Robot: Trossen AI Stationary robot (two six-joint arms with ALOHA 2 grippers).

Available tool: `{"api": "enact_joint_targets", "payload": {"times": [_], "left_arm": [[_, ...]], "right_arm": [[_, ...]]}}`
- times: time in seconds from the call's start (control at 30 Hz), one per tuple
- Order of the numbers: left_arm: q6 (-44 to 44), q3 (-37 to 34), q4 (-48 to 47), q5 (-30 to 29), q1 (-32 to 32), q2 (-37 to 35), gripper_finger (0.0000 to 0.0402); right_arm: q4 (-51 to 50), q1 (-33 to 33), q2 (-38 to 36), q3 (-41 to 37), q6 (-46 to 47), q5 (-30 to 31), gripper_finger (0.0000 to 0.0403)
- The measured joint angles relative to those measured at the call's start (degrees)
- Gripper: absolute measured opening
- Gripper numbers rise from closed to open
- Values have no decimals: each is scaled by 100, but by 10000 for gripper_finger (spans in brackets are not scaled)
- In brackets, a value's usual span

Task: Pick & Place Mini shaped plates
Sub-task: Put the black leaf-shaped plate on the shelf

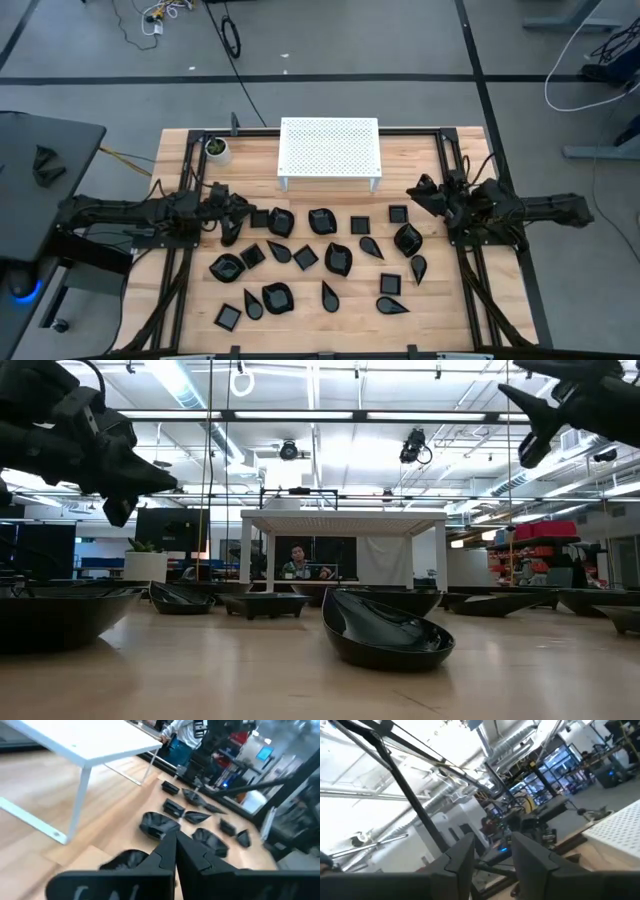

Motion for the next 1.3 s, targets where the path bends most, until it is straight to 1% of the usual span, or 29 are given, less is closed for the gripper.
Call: {"api": "enact_joint_targets", "payload": {"times": [0.07, 0.17, 0.33, 0.5, 0.6, 0.73, 0.87, 0.97, 1.17, 1.3], "left_arm": [[231, -1, 44, -90, 0, 0, 7], [488, 0, 57, -248, 0, 0, 7], [674, -1, 69, -488, 0, -2, 7], [764, -1, 66, -604, 0, 0, 7], [773, -2, 66, -601, 0, 0, 7], [771, -2, 63, -503, 0, 0, 7], [742, 0, 64, -337, 0, 0, 7], [734, 0, 66, -234, 0, 0, 7], [662, -2, 68, -193, -15, -1, 7], [646, 0, 66, -189, -15, 0, 7]], "right_arm": [[-126, 95, 611, 189, 322, 170, 135], [-1078, 194, 1701, 845, 731, 447, 135], [-2776, 199, 3840, 2482, 709, 450, 135], [-4082, 199, 5829, 4080, 547, 443, 135], [-4670, 199, 6809, 4839, 579, 445, 135], [-5354, 194, 7863, 5597, 897, 545, 135], [-5482, 194, 8605, 6056, 970, 587, 135], [-5571, 186, 8928, 6241, 1008, 705, 135], [-5592, 183, 9133, 6291, 1254, 1034, 135], [-5467, 181, 9131, 6291, 1249, 1112, 135]]}}
